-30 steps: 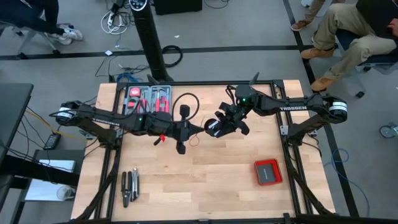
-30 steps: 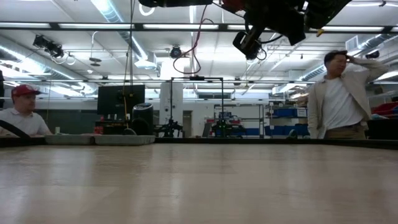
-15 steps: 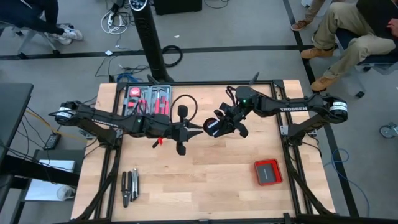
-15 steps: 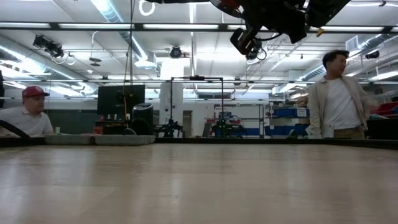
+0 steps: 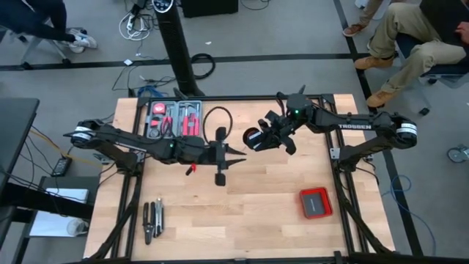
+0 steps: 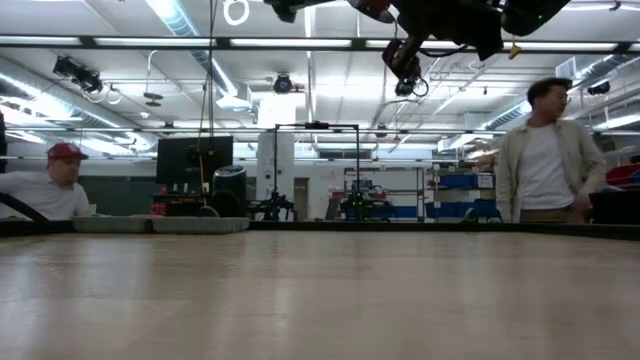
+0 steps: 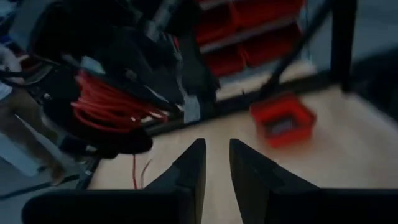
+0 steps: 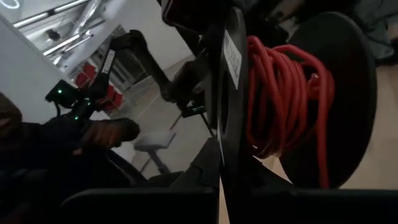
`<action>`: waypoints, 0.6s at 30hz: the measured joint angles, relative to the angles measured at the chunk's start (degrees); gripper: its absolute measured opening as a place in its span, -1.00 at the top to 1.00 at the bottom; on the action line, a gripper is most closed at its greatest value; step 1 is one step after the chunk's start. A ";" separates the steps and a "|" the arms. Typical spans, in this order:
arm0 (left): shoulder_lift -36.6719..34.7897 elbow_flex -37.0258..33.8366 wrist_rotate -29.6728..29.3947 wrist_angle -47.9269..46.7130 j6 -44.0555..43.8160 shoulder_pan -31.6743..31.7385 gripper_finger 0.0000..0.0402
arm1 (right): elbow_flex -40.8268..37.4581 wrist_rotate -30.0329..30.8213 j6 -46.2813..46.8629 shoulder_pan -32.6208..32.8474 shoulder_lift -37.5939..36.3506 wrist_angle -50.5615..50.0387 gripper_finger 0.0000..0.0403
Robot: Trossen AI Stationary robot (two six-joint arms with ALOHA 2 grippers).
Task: Coil cords
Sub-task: Coil the red wire onto the spool
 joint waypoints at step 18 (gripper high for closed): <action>17.92 0.00 -15.35 25.09 -15.53 1.06 0.62 | 0.00 7.81 -9.31 0.19 -1.44 2.37 1.00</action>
